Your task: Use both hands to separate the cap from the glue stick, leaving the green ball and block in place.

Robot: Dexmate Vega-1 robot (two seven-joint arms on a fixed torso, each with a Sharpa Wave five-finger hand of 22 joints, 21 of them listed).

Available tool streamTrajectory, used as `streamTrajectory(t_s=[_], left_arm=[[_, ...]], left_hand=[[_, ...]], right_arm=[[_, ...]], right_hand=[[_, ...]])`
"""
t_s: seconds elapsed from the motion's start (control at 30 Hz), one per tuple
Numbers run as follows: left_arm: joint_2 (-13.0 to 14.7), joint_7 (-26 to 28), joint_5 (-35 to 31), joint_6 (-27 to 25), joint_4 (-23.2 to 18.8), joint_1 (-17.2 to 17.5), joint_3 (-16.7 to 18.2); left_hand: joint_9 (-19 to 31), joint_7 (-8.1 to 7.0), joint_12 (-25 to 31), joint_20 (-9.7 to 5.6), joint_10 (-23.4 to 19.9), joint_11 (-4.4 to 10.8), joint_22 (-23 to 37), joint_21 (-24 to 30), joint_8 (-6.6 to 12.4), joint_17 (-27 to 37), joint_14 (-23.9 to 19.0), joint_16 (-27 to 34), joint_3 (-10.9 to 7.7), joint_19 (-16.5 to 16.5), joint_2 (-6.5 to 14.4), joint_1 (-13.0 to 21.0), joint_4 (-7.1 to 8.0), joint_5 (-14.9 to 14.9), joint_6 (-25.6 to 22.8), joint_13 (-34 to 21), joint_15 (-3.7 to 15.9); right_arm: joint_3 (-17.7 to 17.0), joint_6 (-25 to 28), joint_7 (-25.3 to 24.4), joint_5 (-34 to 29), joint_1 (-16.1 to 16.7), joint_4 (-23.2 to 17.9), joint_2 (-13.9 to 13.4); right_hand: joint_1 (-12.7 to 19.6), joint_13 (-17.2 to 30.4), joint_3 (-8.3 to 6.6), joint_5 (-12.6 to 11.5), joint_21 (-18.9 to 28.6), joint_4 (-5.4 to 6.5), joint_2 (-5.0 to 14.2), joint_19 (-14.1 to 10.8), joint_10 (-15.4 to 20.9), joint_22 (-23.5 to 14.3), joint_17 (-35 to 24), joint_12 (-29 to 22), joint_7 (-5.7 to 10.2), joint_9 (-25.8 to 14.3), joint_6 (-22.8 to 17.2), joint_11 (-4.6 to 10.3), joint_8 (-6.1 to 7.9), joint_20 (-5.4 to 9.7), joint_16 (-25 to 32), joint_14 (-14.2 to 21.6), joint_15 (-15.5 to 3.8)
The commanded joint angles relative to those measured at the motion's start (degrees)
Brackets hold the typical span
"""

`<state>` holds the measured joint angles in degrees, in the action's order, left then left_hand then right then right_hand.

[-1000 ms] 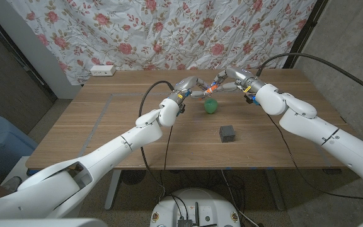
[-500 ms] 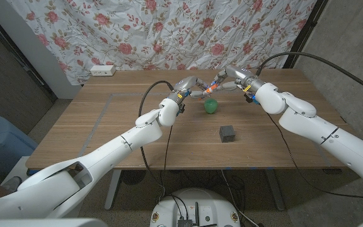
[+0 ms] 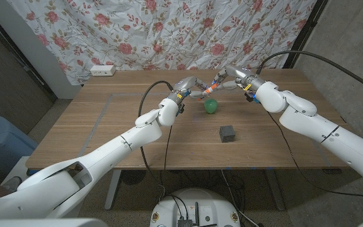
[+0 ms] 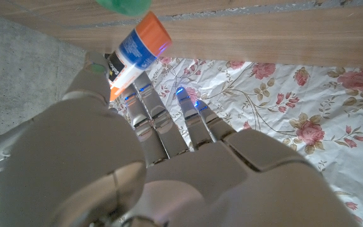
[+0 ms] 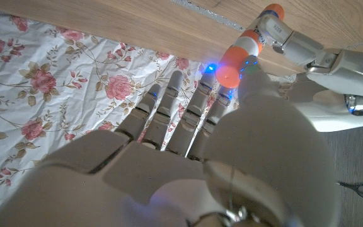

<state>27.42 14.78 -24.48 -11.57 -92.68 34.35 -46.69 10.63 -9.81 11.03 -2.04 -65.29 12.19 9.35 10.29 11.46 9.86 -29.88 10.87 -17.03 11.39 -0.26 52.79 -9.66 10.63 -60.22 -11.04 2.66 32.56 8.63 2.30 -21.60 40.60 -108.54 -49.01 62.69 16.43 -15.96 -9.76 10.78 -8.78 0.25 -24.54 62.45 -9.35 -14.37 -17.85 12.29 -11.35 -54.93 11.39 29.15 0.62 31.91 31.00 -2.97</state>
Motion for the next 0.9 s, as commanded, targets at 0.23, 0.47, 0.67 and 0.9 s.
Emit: streamTrajectory(t_s=[0.23,0.47,0.67,0.9], left_arm=[[0.2,-0.7,0.0,-0.6,0.1,-0.3,-0.3],[0.5,-1.0,-0.4,-0.8,-0.2,-0.6,-0.5],[1.0,-1.6,-0.7,-1.2,-0.8,-0.6,-0.5],[2.4,-2.6,-1.5,-2.6,-2.7,-0.1,-0.3]], left_hand=[[0.3,-1.12,0.2,-1.04,-0.4,0.74,0.2,0.3,0.24,0.2,-0.2,0.0,-0.24,-0.1,2.2,0.5,0.24,0.3,-3.2,-0.2,8.48],[0.3,-1.10,0.2,-1.06,-0.4,0.74,0.2,0.3,0.27,0.2,-0.2,0.0,-0.23,-0.1,2.2,0.5,0.24,0.3,-3.3,-0.2,8.47],[0.3,-1.01,0.2,-1.05,-0.4,0.74,0.2,0.3,0.25,0.2,-0.3,0.0,-0.23,-0.1,2.2,0.4,0.26,0.3,-3.2,-0.2,8.44],[0.3,-1.05,0.2,-1.09,-0.4,0.74,0.2,0.3,0.24,0.2,-0.3,0.0,-0.23,-0.1,2.2,0.4,0.25,0.3,-3.2,-0.2,8.44]], right_arm=[[-0.2,0.0,1.1,0.1,-0.7,-0.1,-0.7],[-0.5,0.1,1.3,0.3,-0.6,-0.3,-1.1],[-0.8,0.4,1.1,0.3,-0.4,-0.2,-1.3],[-1.0,1.1,1.4,0.3,-0.3,-0.3,-1.7]], right_hand=[[1.2,0.1,0.30,-0.4,-0.1,-0.08,1.22,0.2,1.1,-0.2,0.0,0.3,0.15,-0.2,0.4,1.21,-0.08,-0.13,0.1,-0.4,-8.74],[1.2,0.2,0.42,-0.4,-0.1,-0.07,1.25,0.3,1.1,-0.2,0.0,0.4,0.17,-0.1,0.4,1.21,-0.17,-0.15,0.0,-0.5,-8.67],[1.1,0.2,0.49,-0.4,-0.1,-0.04,1.32,0.3,0.9,-0.2,0.0,0.5,0.19,-0.1,0.5,1.20,-0.23,-0.23,0.0,-0.5,-8.64],[1.2,0.3,0.58,-0.4,-0.1,-0.05,1.36,0.3,0.8,-0.2,0.0,0.6,0.21,-0.1,0.7,1.19,-0.37,-0.28,0.0,-0.6,-8.63]])
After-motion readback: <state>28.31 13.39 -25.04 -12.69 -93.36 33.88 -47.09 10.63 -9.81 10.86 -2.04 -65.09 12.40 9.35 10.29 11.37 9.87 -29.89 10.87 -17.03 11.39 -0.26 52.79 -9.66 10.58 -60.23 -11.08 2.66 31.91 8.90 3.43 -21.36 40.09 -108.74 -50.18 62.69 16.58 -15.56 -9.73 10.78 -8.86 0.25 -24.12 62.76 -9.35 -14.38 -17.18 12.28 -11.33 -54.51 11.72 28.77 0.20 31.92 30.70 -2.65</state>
